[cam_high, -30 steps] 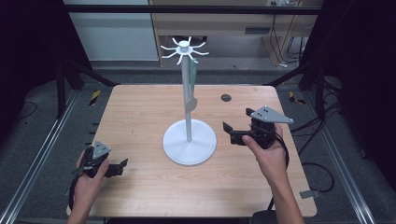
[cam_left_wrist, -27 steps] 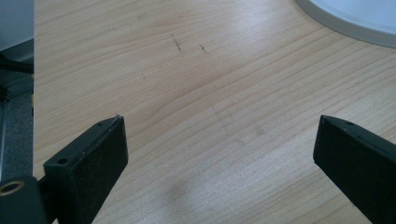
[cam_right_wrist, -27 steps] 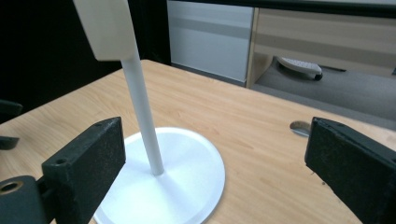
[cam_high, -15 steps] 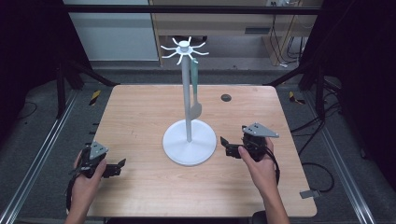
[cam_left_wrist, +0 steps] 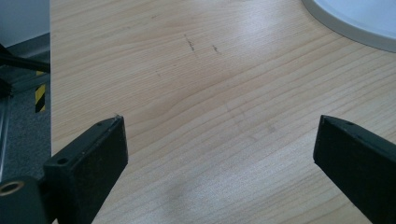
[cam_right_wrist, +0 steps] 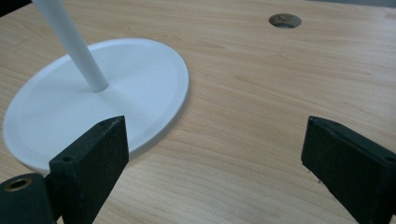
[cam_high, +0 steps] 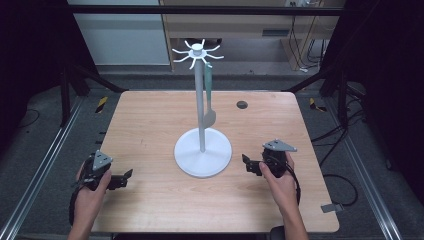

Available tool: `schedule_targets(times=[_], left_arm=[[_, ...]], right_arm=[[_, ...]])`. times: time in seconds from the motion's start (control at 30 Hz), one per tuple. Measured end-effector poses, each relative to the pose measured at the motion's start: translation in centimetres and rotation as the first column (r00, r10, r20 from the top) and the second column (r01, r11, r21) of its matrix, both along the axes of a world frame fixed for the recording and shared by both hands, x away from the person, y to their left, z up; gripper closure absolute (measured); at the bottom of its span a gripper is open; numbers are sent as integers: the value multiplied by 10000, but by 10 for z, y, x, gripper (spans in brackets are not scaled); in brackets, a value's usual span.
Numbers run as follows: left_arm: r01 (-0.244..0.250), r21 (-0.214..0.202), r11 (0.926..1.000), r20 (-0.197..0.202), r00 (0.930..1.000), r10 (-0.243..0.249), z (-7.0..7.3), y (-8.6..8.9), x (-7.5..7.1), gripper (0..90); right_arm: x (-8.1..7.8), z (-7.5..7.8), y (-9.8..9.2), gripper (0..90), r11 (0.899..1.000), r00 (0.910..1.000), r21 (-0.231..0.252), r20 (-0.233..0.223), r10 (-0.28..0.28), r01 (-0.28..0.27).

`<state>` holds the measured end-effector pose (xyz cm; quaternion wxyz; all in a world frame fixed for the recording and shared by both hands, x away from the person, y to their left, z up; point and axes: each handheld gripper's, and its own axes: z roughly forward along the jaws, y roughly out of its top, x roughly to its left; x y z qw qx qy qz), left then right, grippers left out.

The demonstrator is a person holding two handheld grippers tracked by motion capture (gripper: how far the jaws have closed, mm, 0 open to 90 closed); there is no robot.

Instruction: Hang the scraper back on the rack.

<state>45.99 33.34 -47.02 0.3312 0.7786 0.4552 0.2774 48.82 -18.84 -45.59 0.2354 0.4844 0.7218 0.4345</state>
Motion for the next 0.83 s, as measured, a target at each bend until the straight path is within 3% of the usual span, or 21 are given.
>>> schedule_targets(times=[0.2, 0.53, 0.83], left_arm=[[-4, -54, 10000, 1, 10000, 4, 0, -1, 1, 27], [136, 22, 9999, -111, 9998, -135, -2, -4, 3, 27], [192, 82, 9998, -167, 9997, -191, -3, -6, 4, 27]], right_arm=[[2, -12, -8, 90, 9991, 9986, -401, -488, -180, 160], [6, -22, -22, 94, 9963, 9930, -501, -913, -744, 701], [5, -21, -21, 93, 9971, 9947, -517, -839, -601, 559]])
